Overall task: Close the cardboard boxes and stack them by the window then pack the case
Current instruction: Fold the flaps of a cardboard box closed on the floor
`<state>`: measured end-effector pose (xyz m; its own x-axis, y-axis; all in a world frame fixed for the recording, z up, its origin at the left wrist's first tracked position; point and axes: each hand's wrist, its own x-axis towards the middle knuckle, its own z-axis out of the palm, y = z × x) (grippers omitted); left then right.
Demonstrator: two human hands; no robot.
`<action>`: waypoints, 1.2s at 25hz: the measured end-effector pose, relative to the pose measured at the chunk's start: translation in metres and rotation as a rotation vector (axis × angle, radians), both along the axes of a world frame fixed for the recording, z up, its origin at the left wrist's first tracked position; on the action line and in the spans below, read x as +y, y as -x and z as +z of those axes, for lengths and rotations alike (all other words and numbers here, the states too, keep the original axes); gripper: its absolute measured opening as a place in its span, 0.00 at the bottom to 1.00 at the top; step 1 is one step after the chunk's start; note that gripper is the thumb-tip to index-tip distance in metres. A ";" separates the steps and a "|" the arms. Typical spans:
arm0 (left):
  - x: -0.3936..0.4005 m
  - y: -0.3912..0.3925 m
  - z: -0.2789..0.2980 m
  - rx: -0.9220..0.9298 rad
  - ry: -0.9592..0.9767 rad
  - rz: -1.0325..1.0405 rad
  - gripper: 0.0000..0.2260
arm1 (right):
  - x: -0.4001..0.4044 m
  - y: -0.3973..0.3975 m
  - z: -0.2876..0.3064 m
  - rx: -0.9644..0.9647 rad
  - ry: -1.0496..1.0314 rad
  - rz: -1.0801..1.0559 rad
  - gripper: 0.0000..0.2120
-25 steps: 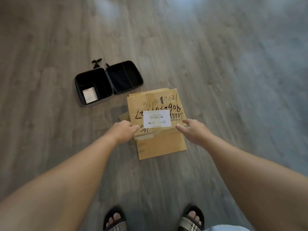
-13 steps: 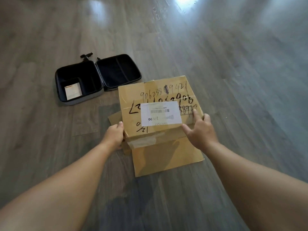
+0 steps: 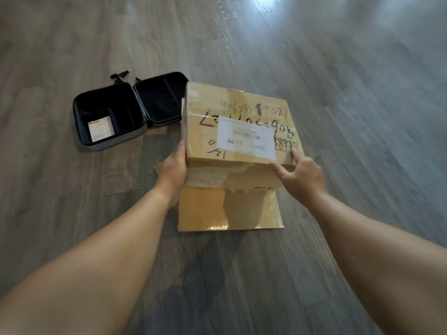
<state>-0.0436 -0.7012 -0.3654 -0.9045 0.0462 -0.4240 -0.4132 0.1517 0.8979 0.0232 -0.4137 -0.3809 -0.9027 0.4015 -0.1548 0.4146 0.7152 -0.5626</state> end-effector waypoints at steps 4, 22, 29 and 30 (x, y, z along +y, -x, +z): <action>0.019 0.012 0.017 0.104 -0.094 -0.115 0.29 | 0.012 -0.006 -0.003 -0.052 0.149 -0.049 0.31; 0.072 0.020 0.074 0.134 -0.268 -0.126 0.12 | 0.029 -0.003 0.029 0.138 0.150 -0.106 0.08; 0.133 -0.003 0.053 0.210 -0.226 -0.228 0.11 | 0.062 -0.026 0.047 0.363 0.014 -0.161 0.35; 0.133 -0.006 0.046 0.177 -0.201 -0.249 0.11 | 0.064 -0.028 0.052 0.431 -0.018 -0.118 0.38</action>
<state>-0.0381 -0.5680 -0.3198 -0.9136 0.3410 -0.2215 -0.2210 0.0410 0.9744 0.0515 -0.3500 -0.3284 -0.8311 0.5047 0.2335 0.2240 0.6882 -0.6901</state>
